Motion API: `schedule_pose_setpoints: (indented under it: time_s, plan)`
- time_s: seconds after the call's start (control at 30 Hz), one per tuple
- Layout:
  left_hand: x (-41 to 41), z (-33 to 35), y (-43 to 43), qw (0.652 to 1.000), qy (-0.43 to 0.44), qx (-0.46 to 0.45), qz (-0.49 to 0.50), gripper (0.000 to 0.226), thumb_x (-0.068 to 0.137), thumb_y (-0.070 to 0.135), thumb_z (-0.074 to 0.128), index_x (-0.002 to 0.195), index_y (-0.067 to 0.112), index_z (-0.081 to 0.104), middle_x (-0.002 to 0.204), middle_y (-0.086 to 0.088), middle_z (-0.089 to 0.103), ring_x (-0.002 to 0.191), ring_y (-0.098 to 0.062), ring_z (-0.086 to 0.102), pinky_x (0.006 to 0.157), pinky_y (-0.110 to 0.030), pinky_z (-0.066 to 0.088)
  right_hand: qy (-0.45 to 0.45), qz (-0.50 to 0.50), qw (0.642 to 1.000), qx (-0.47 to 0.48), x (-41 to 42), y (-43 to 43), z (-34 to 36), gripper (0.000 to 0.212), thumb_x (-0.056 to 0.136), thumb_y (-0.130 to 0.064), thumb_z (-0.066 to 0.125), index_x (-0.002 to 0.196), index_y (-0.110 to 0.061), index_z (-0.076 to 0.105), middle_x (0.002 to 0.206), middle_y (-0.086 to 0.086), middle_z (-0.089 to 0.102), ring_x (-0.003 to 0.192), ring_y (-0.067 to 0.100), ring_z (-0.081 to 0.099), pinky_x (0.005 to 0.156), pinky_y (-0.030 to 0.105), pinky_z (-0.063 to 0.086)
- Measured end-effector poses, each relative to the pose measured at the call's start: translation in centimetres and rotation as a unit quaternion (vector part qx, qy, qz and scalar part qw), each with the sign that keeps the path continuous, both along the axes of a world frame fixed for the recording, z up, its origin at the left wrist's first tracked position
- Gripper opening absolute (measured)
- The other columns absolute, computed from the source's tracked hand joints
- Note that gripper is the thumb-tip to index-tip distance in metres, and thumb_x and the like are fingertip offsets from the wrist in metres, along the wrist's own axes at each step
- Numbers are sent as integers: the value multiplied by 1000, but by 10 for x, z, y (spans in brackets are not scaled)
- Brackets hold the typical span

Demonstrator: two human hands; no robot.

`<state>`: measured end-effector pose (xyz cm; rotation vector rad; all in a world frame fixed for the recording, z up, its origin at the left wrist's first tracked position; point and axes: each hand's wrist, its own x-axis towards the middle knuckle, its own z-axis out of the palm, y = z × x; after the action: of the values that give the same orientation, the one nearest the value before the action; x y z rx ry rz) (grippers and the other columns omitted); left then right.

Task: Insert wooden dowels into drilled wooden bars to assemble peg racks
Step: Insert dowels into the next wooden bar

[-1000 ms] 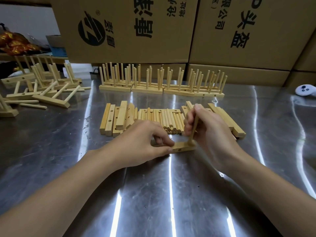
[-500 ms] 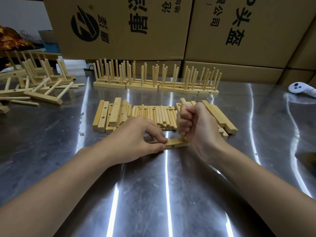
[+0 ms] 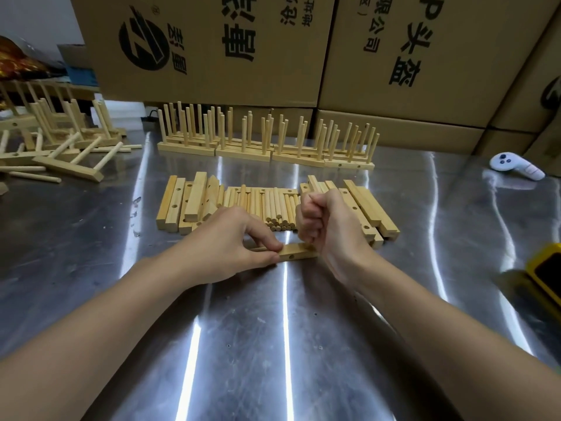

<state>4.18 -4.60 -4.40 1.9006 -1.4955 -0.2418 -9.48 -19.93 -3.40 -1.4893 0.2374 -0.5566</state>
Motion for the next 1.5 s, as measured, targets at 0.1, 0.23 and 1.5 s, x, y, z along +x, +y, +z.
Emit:
schedule_pose_setpoints:
  time_s: [0.1,0.23,1.5]
  plan:
    - [0,-1,2,1000,-4,-5,-3,11,84,36,89,95,36,86,95,27,77,98,5,69,86,-9,48,-3,-30,1000,-4,0,6,-1,33,89,-29,34,57,-27,32,58,-5,26,58,16,18,61,42,13]
    - [-1,-2,1,1000,5,-4,3,12,86,36,88,97,34,86,97,22,77,99,2,69,90,-22,54,6,-67,998,-6,3,11,1,46,101,-16,26,56,-27,33,58,-4,26,58,15,17,62,44,11]
    - [8,-3,0,997,-64,23,-33,16,88,45,84,102,39,79,94,25,69,93,4,63,82,-33,59,-43,-267,952,-141,26,22,-2,46,81,10,57,61,-8,20,63,4,18,64,24,15,52,21,28]
